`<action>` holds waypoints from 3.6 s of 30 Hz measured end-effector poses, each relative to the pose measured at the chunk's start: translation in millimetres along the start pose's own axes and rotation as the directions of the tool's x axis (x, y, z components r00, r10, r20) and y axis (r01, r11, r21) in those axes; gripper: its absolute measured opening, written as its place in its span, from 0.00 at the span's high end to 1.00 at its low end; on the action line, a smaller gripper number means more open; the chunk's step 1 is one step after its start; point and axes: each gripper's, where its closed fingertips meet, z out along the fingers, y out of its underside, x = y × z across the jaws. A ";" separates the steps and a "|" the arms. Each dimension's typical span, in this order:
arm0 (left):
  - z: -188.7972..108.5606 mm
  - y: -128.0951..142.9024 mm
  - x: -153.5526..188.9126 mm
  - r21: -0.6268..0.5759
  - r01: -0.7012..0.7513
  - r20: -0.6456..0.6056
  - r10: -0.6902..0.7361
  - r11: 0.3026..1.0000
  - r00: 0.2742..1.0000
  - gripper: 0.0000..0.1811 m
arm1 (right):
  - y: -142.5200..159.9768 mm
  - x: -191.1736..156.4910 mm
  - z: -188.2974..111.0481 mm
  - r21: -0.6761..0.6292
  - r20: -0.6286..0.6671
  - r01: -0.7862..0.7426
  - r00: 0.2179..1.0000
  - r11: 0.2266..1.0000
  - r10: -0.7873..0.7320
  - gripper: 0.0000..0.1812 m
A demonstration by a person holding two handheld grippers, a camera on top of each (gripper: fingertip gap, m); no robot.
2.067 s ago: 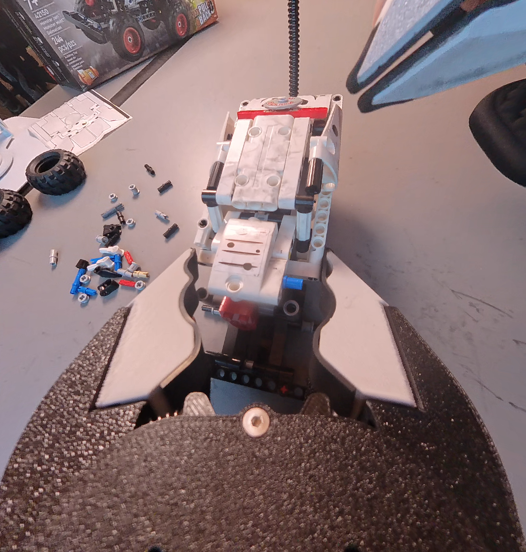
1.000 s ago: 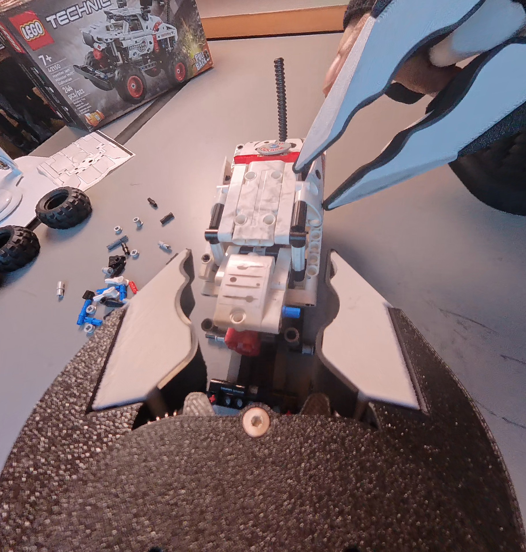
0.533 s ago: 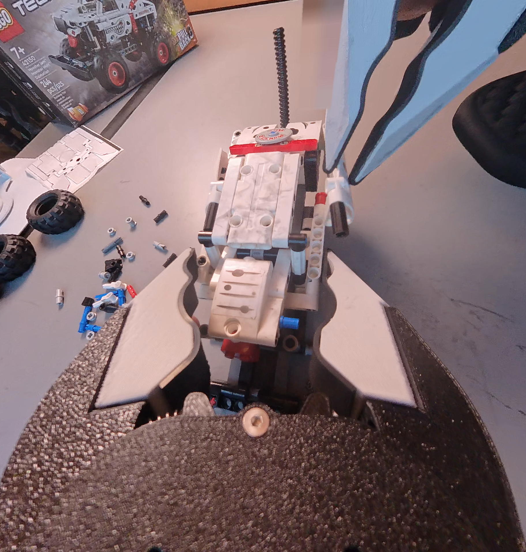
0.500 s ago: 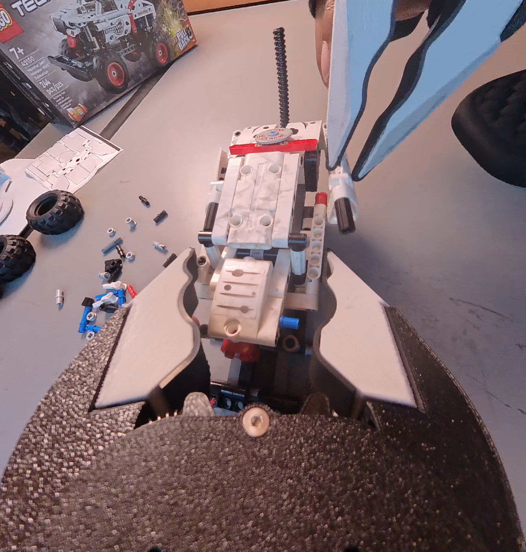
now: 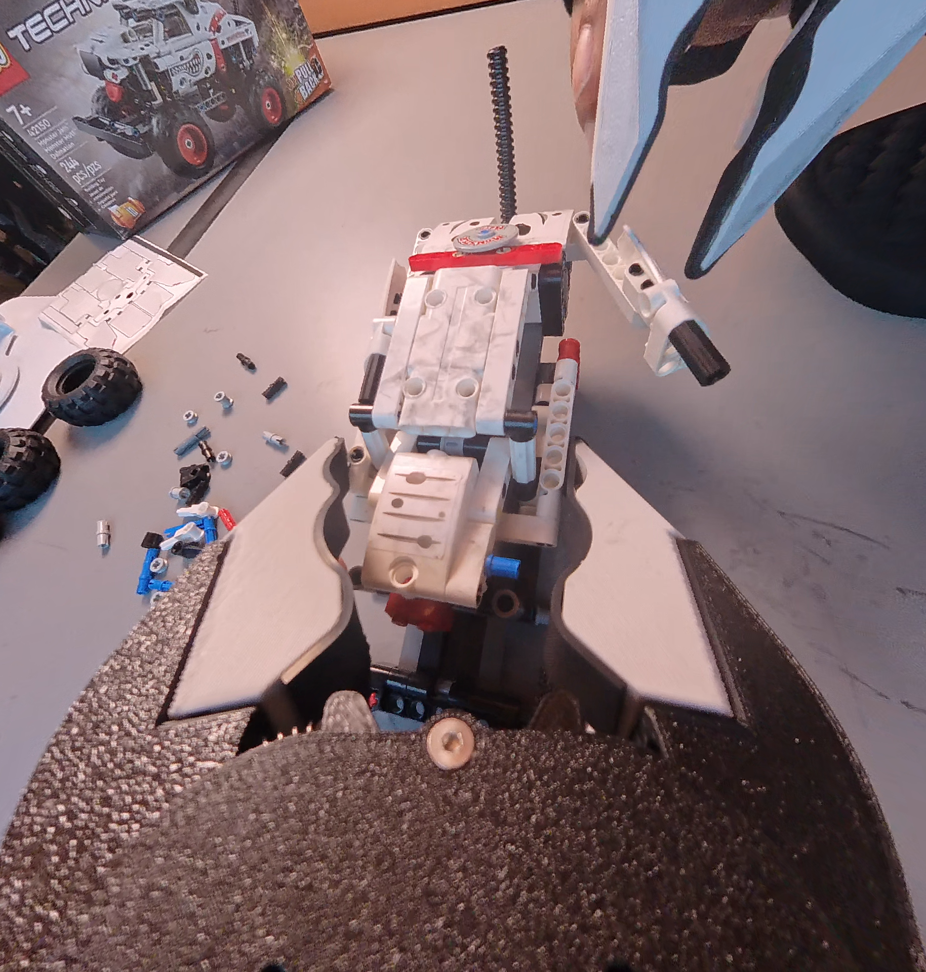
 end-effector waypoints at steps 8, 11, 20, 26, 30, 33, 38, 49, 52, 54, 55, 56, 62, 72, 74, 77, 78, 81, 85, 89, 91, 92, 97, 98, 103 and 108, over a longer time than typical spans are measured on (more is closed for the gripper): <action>-20.6 -15.9 -7.8 0.033 0.017 -0.031 -0.016 0.999 0.999 0.53 | 26.7 11.5 -14.4 -0.131 -0.201 0.154 0.963 0.979 -0.178 0.88; -22.7 -23.4 -9.9 -0.031 -0.007 -0.065 0.005 0.999 0.998 0.50 | 23.3 12.8 -11.0 -0.123 -0.317 0.217 0.916 0.968 -0.245 0.89; 28.6 -19.6 10.2 -0.264 -0.197 -0.229 0.137 0.944 0.964 0.51 | 31.2 17.4 -3.1 -0.224 -0.381 0.291 0.853 0.930 -0.358 0.93; 36.0 -19.0 3.8 -0.279 -0.173 -0.176 0.127 0.944 0.976 0.52 | 31.0 21.3 -2.9 -0.263 -0.443 0.344 0.787 0.901 -0.429 0.96; 36.0 -18.7 3.0 -0.295 -0.144 -0.165 0.098 0.944 0.981 0.53 | 30.6 23.8 -3.9 -0.296 -0.512 0.377 0.714 0.878 -0.478 0.96; 36.5 -19.1 3.1 -0.297 -0.121 -0.158 0.076 0.947 0.985 0.53 | 30.5 25.6 -5.8 -0.293 -0.561 0.372 0.679 0.881 -0.474 0.96; 36.4 -19.2 1.7 -0.318 -0.103 -0.171 0.050 0.942 0.984 0.53 | 31.3 28.6 -6.9 -0.270 -0.563 0.336 0.705 0.902 -0.431 0.93; 37.8 -17.2 3.5 -0.337 -0.109 -0.136 0.066 0.935 0.989 0.53 | 36.1 33.9 -5.3 -0.344 -0.468 0.392 0.717 0.853 -0.517 0.95; 39.7 -15.9 4.3 -0.351 -0.126 -0.125 0.087 0.928 0.988 0.54 | 24.1 38.9 -10.3 -0.326 -0.493 0.415 0.692 0.850 -0.527 0.97; 43.4 -19.8 10.4 -0.327 -0.149 -0.130 0.112 0.933 0.985 0.53 | -9.9 52.3 -27.0 -0.290 -0.566 0.451 0.630 0.844 -0.532 0.97; 44.6 -20.9 11.9 -0.332 -0.152 -0.126 0.116 0.931 0.985 0.53 | -20.1 55.5 -30.6 -0.299 -0.556 0.471 0.621 0.830 -0.553 0.97; 45.3 -21.5 12.2 -0.338 -0.149 -0.126 0.113 0.929 0.986 0.52 | -22.0 58.0 -31.4 -0.324 -0.535 0.487 0.613 0.811 -0.582 0.96; 45.3 -23.3 12.1 -0.310 -0.140 -0.129 0.104 0.940 0.986 0.52 | -8.7 62.4 -50.2 -0.322 -0.558 0.441 0.626 0.838 -0.545 0.96; 27.9 -48.2 12.2 -0.185 -0.111 -0.153 0.083 0.976 0.985 0.50 | 26.8 38.3 -48.8 -0.324 -0.599 0.299 0.670 0.898 -0.439 0.96; 10.8 -65.1 17.7 -0.111 -0.110 -0.190 0.087 0.988 0.978 0.50 | 30.7 29.9 -45.5 -0.368 -0.569 0.330 0.659 0.869 -0.491 0.96; -17.5 -74.5 34.0 -0.045 -0.085 -0.281 0.069 0.995 0.957 0.59 | 36.2 7.8 -33.9 -0.388 -0.486 0.389 0.684 0.835 -0.544 0.96; -23.6 -72.7 35.6 -0.039 -0.081 -0.279 0.067 0.996 0.958 0.63 | 38.6 -0.7 -28.2 -0.386 -0.454 0.403 0.701 0.830 -0.551 0.96; -28.9 -57.3 27.0 -0.063 -0.075 -0.198 0.061 0.995 0.978 0.66 | 52.8 -26.3 -4.9 -0.378 -0.328 0.396 0.788 0.836 -0.522 0.96; -22.2 -39.3 2.7 -0.095 0.029 -0.111 -0.040 0.995 0.993 0.56 | 66.5 -42.1 16.0 -0.364 -0.227 0.324 0.878 0.873 -0.421 0.94; -7.0 -12.1 2.7 -0.171 0.098 -0.162 -0.126 0.980 0.979 0.47 | 47.8 -41.2 3.8 -0.170 -0.219 -0.011 0.975 0.985 -0.027 0.84; 0.8 -3.1 8.7 -0.191 0.084 -0.174 -0.118 0.978 0.978 0.47 | 35.7 -17.2 -14.1 -0.032 -0.339 -0.165 0.930 0.986 0.144 0.87; 4.2 -0.1 9.9 -0.199 0.061 -0.161 -0.094 0.978 0.982 0.49 | 33.5 -5.8 -22.1 0.029 -0.393 -0.235 0.891 0.971 0.228 0.87; 10.6 1.8 8.8 -0.238 0.045 -0.054 -0.060 0.970 0.997 0.52 | 45.2 23.1 -34.5 0.162 -0.567 -0.449 0.687 0.879 0.455 0.88; 10.9 1.3 9.7 -0.236 0.059 -0.037 -0.070 0.970 0.997 0.53 | 46.2 24.5 -32.9 0.178 -0.578 -0.469 0.662 0.865 0.478 0.89; 9.5 0.5 12.3 -0.255 0.091 0.015 -0.090 0.963 0.996 0.52 | 49.8 33.0 -28.3 0.210 -0.591 -0.520 0.607 0.828 0.531 0.94; 5.2 -28.3 3.9 -0.187 0.085 -0.002 -0.087 0.979 0.996 0.47 | 55.9 36.6 -24.3 0.198 -0.584 -0.558 0.593 0.806 0.554 0.95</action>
